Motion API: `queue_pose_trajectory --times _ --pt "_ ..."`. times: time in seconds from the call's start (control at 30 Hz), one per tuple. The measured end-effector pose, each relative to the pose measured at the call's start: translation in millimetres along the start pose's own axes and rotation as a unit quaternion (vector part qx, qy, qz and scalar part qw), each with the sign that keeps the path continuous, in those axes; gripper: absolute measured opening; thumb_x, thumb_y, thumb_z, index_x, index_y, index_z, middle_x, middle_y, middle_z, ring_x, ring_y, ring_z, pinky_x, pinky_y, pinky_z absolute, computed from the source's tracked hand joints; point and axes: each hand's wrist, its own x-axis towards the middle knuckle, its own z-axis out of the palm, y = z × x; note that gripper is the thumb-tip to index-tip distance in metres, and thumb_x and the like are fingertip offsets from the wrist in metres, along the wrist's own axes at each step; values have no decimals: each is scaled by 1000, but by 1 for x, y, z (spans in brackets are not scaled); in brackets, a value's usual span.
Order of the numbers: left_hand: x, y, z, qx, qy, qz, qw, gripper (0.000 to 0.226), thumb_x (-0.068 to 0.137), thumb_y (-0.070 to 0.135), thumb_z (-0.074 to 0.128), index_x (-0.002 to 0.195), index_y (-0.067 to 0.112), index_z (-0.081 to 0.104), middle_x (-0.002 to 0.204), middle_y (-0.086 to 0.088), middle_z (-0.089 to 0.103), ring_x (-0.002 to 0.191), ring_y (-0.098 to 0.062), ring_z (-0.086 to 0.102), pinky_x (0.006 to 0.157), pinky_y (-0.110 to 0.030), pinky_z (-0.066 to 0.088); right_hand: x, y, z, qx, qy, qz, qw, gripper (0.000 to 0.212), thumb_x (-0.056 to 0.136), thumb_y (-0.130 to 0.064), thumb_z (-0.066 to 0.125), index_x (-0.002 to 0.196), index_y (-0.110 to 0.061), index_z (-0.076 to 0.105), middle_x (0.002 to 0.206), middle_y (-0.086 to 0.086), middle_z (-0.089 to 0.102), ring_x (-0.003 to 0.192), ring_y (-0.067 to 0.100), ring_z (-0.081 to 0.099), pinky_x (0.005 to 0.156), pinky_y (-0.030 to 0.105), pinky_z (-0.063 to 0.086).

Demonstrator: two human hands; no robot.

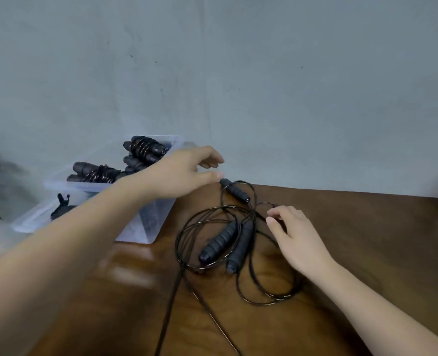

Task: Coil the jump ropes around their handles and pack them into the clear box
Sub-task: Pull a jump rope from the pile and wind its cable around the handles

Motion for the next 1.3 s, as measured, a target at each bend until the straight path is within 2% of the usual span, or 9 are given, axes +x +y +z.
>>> queue_pose_trajectory --times 0.23,0.37,0.5,0.6,0.7,0.83,1.03,1.23,1.3 --pt "8 20 90 -104 -35 -18 994 23 101 46 67 122 36 68 113 16 72 104 5 66 99 -23 54 -35 42 -14 -82 64 42 994 31 104 -38 60 132 -24 64 128 -7 61 115 17 53 101 40 47" --pt "5 22 150 -117 -2 -43 992 15 101 40 66 115 35 70 107 19 72 101 7 65 98 -27 56 -24 50 -6 -55 67 110 990 46 101 -53 61 137 -25 60 129 -6 60 120 17 55 102 40 51" --pt "-3 15 189 -1 28 -12 1000 21 98 47 65 116 37 68 120 22 62 117 -3 54 108 -36 47 -6 53 4 -89 31 142 985 59 95 -70 60 133 -26 62 122 -5 63 118 21 57 102 41 49" --pt "-5 12 192 38 24 -4 999 28 94 54 70 117 40 66 127 23 57 124 -7 47 111 -37 41 0 57 12 -127 9 123 984 43 101 -59 57 122 -22 65 112 -2 63 103 22 60 90 41 51" --pt "-5 9 193 34 38 -11 999 25 92 42 76 115 39 67 126 22 58 122 -9 51 110 -41 45 -2 59 5 11 49 143 988 23 108 -43 52 105 -22 61 101 -3 61 87 19 60 71 33 47" --pt "-8 7 196 6 65 -39 997 48 90 37 78 132 41 54 131 20 56 122 -9 57 106 -39 52 -31 49 -21 193 141 133 962 10 110 -32 54 107 -30 63 94 -10 64 86 8 60 68 16 44" --pt "-9 21 193 29 79 -41 996 70 97 63 60 158 37 37 155 16 47 141 -11 47 117 -46 40 -96 35 -45 220 48 80 971 13 111 -27 52 113 -33 63 88 -7 64 86 15 63 76 20 47" --pt "-13 30 200 12 34 -49 998 63 97 49 67 154 37 42 106 24 68 124 -7 48 113 -46 35 -92 23 -68 286 160 65 943 15 114 -18 48 116 -24 62 91 3 67 81 24 64 81 45 53" --pt "-15 32 197 16 39 -44 998 40 98 48 66 135 37 58 93 18 65 112 -7 51 109 -45 39 -86 26 -79 314 215 82 921 15 114 -18 47 116 -23 61 91 5 66 80 26 62 79 46 53"
